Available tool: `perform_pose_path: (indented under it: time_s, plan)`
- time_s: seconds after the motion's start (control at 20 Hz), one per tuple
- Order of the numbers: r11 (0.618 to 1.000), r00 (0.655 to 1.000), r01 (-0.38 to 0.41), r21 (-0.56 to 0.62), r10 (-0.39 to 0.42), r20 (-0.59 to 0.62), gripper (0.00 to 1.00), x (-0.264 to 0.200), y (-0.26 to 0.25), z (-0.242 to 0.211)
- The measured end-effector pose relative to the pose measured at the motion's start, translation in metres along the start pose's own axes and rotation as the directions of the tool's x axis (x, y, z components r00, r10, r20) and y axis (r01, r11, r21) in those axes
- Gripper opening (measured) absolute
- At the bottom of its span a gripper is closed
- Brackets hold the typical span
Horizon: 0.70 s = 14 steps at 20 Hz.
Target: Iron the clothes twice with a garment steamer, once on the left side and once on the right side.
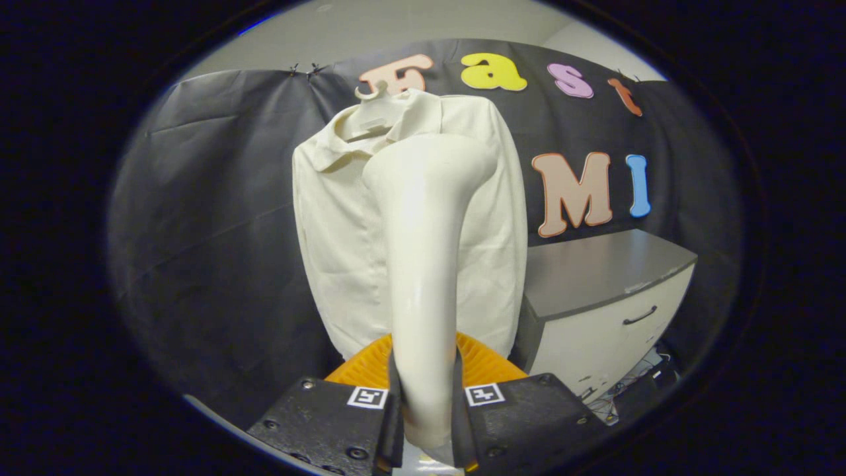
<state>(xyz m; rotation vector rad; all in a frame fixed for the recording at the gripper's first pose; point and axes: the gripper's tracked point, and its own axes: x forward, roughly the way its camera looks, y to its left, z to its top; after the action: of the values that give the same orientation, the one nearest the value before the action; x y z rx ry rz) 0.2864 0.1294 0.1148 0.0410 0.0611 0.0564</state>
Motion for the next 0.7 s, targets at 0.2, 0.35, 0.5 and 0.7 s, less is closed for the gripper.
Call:
perform_pose_path:
  time_s: [0.2, 0.35, 0.5, 0.7]
  plan:
    - [1.0, 1.0, -0.009, -0.002, 0.009, 0.019, 0.28, 0.043, -0.008, 0.01]
    - [0.999, 0.999, -0.031, 0.013, 0.032, -0.026, 0.29, 0.076, -0.01, -0.005]
    - [0.999, 0.998, -0.038, 0.021, 0.039, -0.052, 0.29, 0.097, -0.016, -0.025]
    - [0.998, 0.989, -0.064, 0.024, 0.067, -0.129, 0.29, 0.123, -0.019, -0.07]
